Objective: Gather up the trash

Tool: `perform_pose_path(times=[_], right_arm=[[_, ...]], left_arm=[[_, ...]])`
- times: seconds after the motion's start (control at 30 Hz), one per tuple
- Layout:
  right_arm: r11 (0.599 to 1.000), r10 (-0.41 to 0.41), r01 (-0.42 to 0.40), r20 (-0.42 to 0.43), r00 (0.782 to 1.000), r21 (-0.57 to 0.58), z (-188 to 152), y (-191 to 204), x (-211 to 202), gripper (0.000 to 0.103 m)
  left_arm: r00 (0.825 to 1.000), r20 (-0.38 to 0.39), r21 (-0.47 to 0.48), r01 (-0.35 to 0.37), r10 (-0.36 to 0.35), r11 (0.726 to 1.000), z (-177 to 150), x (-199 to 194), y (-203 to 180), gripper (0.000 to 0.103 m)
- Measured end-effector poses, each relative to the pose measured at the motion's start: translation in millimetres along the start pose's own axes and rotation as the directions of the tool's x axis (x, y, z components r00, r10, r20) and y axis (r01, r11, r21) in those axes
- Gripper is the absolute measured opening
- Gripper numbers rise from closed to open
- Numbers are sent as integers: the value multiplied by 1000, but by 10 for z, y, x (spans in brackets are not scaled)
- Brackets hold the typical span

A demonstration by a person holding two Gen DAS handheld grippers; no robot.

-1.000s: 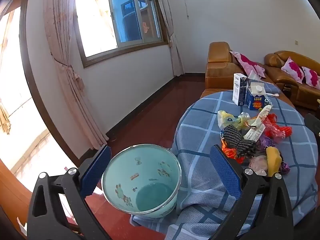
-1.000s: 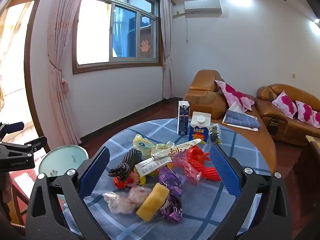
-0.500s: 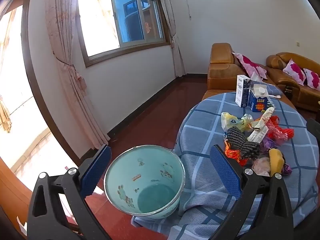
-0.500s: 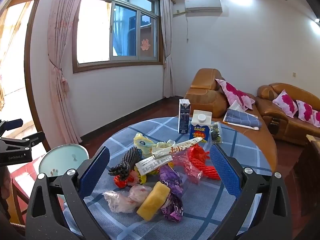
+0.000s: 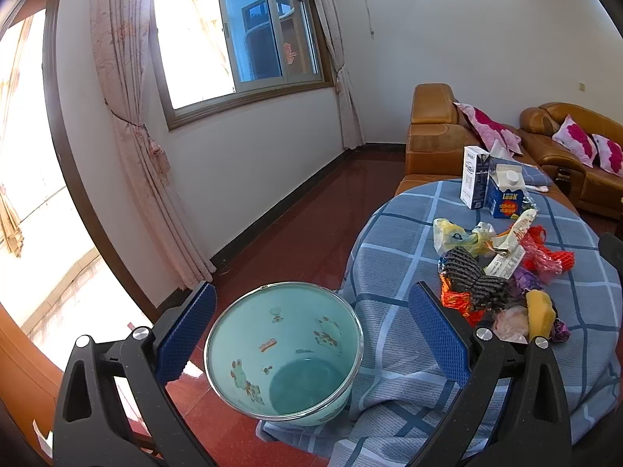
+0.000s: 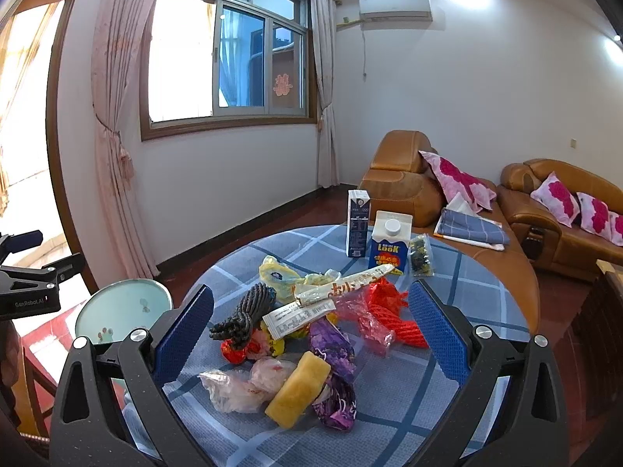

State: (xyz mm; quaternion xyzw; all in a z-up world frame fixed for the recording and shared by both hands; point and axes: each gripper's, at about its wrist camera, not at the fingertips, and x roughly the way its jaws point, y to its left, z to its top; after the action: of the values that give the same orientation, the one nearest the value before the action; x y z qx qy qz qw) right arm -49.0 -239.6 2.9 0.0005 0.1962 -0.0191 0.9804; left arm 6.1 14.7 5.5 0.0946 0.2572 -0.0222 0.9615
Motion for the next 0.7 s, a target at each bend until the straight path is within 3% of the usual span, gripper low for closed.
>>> perform_pose_path(times=[0.7], right_arm=[[1000, 4, -4, -8, 1000, 11, -37, -11, 55, 98]], left_arm=[[1000, -1, -1, -7, 7, 1000, -15, 34, -13, 97]])
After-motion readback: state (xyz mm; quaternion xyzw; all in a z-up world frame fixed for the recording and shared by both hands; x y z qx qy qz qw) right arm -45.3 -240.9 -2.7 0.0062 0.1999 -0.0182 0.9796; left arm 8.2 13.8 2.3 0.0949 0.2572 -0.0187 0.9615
